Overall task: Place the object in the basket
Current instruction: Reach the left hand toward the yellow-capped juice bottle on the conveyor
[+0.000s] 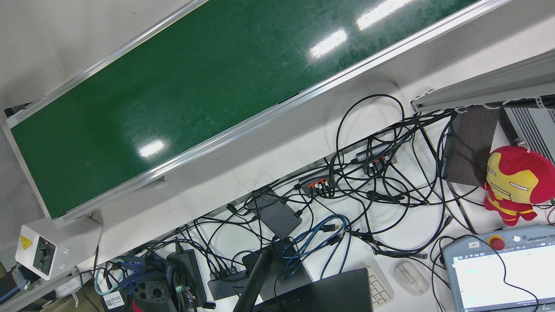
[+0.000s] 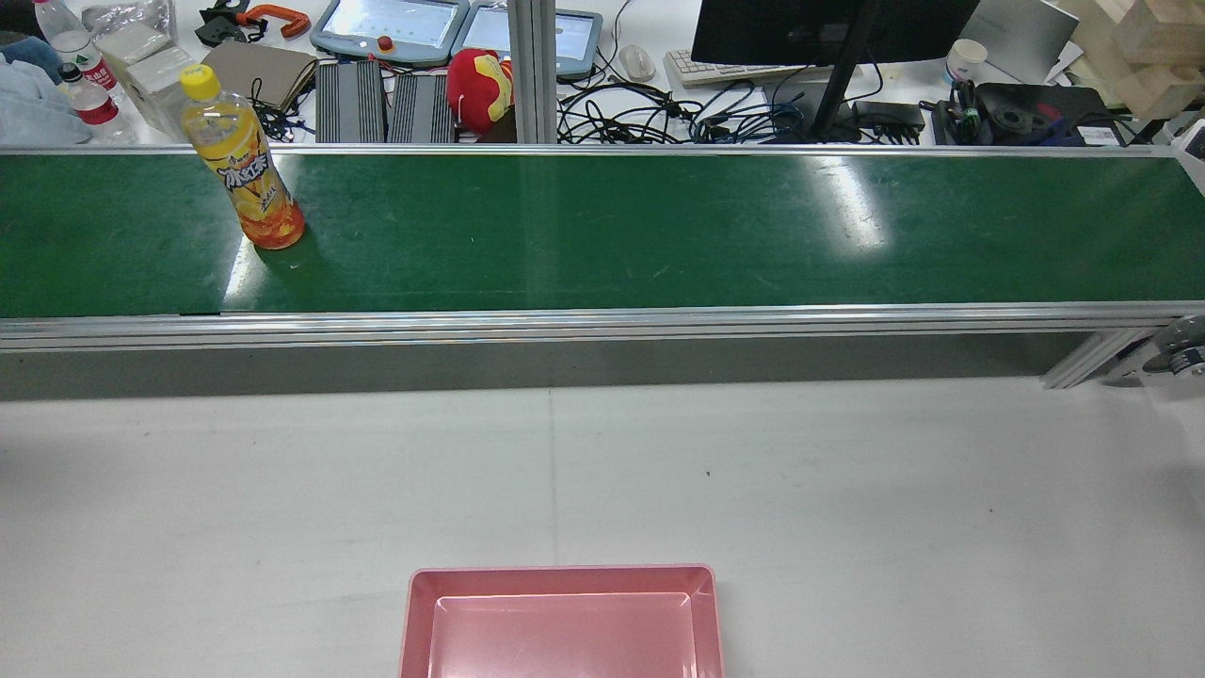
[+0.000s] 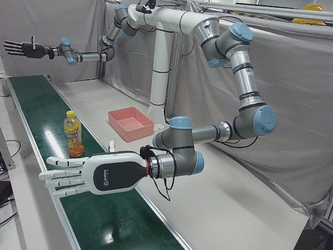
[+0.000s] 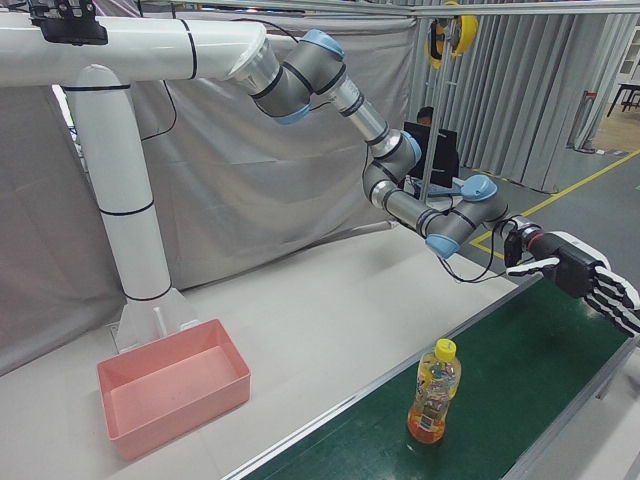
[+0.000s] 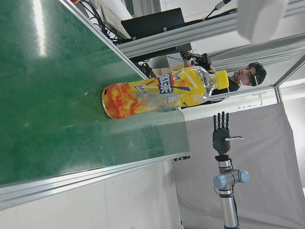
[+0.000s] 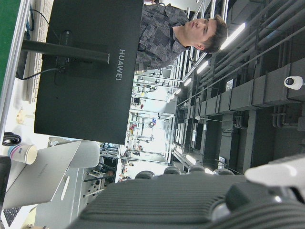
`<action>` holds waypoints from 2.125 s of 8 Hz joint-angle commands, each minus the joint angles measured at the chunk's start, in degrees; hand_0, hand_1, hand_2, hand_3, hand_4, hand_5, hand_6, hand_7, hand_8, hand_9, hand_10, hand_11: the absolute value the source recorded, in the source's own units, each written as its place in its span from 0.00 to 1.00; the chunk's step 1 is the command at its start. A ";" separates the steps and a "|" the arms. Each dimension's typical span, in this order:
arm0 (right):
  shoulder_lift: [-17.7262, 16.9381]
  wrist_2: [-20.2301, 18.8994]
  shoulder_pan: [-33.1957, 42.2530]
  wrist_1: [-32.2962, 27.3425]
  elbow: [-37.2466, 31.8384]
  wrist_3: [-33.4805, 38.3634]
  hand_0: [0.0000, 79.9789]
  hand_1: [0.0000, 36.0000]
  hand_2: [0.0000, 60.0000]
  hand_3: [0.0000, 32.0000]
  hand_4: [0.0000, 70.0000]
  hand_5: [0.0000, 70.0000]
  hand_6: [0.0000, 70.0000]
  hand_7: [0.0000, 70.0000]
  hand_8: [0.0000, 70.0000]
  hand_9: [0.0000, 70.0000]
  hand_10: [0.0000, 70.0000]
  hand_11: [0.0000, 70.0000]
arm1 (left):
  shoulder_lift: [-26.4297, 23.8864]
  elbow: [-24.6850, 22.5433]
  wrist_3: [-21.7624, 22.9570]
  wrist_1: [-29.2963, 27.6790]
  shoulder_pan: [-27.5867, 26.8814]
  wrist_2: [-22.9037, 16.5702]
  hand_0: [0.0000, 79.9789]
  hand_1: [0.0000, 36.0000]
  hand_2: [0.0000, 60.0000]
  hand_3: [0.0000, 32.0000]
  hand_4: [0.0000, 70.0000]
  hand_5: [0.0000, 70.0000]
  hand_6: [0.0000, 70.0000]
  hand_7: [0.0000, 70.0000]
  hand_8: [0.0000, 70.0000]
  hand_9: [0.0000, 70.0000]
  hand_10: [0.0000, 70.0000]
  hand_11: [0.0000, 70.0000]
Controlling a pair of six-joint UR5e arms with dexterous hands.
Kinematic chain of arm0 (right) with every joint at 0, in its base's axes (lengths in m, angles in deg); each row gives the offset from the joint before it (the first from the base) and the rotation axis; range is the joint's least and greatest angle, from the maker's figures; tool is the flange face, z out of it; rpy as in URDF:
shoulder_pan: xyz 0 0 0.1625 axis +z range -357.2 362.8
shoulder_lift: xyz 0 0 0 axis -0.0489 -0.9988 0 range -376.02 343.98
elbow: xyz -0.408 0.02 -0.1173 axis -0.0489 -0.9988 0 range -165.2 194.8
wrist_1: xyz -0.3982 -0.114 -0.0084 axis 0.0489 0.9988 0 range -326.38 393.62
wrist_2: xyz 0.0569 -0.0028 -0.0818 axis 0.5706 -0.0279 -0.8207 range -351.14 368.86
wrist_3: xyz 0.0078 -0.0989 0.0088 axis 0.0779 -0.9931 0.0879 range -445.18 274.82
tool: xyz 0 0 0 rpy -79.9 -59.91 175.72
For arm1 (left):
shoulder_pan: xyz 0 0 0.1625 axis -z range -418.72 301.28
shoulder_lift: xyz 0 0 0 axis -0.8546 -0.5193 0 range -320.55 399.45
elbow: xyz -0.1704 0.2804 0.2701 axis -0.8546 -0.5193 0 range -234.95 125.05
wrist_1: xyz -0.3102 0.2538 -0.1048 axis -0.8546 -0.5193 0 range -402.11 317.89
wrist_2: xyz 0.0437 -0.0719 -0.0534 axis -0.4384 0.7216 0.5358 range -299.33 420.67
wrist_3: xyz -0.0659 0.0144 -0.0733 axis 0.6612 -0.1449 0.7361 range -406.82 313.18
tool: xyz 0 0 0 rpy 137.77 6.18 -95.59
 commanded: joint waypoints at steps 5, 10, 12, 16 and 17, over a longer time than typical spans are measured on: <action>0.00 0.06 0.00 0.00 0.09 0.00 0.00 0.00 0.00 0.00 0.00 0.00 0.00 0.00 0.00 0.00 0.00 0.00 | 0.00 -7.95 0.32 3.06 -13.11 0.31 1.00 0.22 0.00 0.16 0.01 0.29 0.00 0.00 0.08 0.10 0.07 0.14; 0.00 -0.02 0.00 0.00 0.18 0.00 0.00 0.00 0.00 0.00 0.00 0.00 0.00 0.00 0.00 0.00 0.00 0.00 | -0.79 -7.95 3.63 2.98 -21.46 11.10 1.00 0.21 0.00 0.16 0.01 0.29 0.00 0.00 0.07 0.09 0.06 0.12; 0.00 0.06 0.09 0.00 0.18 0.00 0.00 0.00 0.00 0.00 0.00 0.00 0.00 0.00 0.00 0.00 0.00 0.00 | -3.15 -7.60 5.24 3.58 -24.88 12.70 1.00 0.22 0.00 0.12 0.06 0.30 0.00 0.00 0.07 0.09 0.07 0.14; 0.00 -0.02 0.09 0.00 0.18 0.00 0.00 0.00 0.00 0.00 0.00 0.00 0.00 0.00 0.00 0.00 0.00 0.00 | -8.88 -6.55 5.24 7.46 -27.01 12.97 1.00 0.27 0.00 0.09 0.07 0.32 0.00 0.00 0.08 0.10 0.06 0.12; 0.00 -0.02 0.00 0.00 0.26 0.00 0.00 0.00 0.00 0.00 0.00 0.00 0.00 0.00 0.00 0.00 0.00 0.00 | -8.79 -6.54 5.33 7.37 -27.01 13.93 1.00 0.28 0.00 0.09 0.07 0.32 0.00 0.00 0.07 0.09 0.06 0.12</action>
